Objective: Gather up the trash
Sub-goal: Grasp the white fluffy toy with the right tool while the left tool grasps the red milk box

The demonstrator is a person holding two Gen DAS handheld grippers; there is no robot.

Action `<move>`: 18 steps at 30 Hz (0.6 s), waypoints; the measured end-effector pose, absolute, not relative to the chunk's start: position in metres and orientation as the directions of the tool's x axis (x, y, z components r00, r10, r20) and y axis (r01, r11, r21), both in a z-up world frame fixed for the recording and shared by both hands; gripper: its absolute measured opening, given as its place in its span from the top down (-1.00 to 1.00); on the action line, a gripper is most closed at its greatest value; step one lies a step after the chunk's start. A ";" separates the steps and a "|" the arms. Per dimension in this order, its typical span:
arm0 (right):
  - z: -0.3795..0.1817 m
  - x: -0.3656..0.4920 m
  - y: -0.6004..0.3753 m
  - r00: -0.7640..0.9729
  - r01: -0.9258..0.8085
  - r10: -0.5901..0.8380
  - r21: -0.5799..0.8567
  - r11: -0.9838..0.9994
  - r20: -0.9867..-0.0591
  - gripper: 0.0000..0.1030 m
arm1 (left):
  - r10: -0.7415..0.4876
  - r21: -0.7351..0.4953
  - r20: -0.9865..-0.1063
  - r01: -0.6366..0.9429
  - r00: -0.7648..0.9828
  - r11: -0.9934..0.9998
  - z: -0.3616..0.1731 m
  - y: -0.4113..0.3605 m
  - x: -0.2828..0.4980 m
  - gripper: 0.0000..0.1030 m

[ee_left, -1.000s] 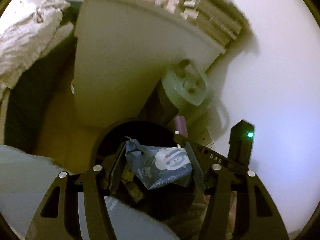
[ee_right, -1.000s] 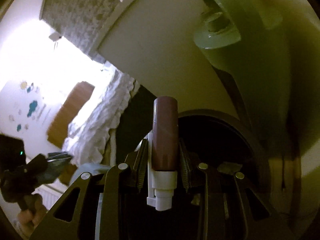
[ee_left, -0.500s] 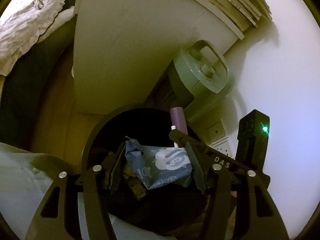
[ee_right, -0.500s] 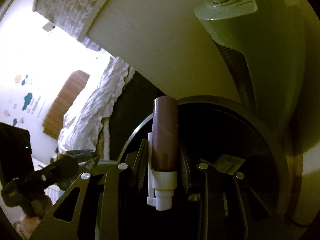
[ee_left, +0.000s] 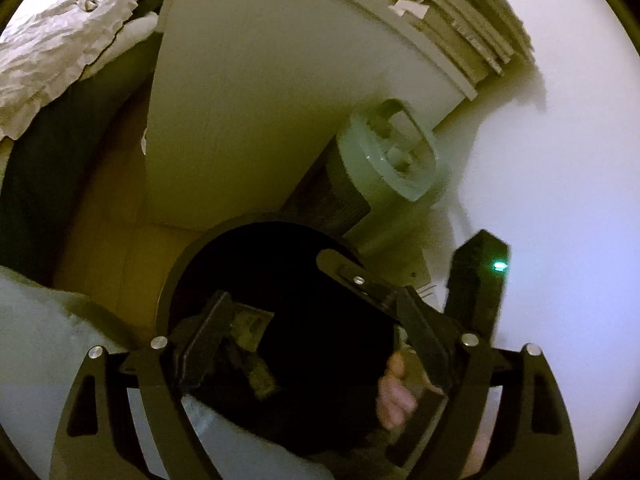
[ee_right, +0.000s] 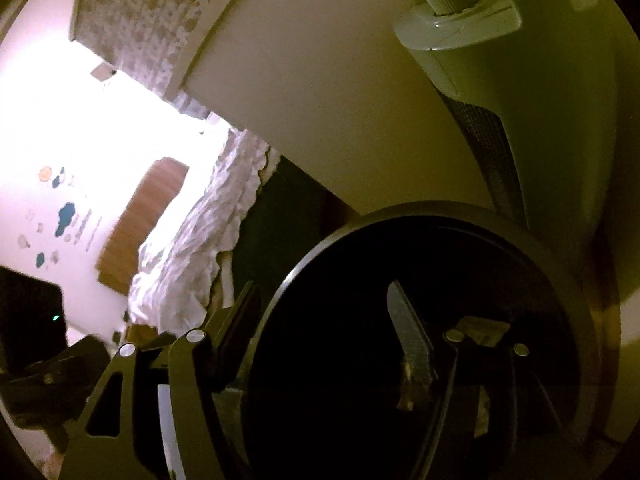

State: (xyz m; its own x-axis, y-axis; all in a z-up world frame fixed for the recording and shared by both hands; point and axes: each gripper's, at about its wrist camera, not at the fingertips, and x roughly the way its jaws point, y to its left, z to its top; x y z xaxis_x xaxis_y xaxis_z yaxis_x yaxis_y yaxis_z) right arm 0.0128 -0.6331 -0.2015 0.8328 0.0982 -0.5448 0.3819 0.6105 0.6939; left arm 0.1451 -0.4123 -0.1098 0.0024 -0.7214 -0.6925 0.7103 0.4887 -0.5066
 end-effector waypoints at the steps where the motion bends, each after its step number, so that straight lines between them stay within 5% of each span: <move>1: -0.202 0.013 -0.633 0.835 0.382 0.096 0.695 0.609 -0.542 -0.28 | -0.731 -0.512 -0.682 0.709 0.008 0.485 -0.103 -0.405 0.141 -0.63; 11: -0.195 0.011 -0.599 0.842 0.323 0.109 0.656 0.682 -0.529 -0.27 | -0.790 -0.487 -0.588 0.704 0.173 0.516 -0.041 -0.266 0.068 -0.64; 18: -0.147 -0.017 -0.510 0.866 0.125 0.165 0.525 0.842 -0.471 -0.28 | -0.632 -0.366 -0.656 0.560 0.412 0.744 -0.060 -0.104 0.056 -0.64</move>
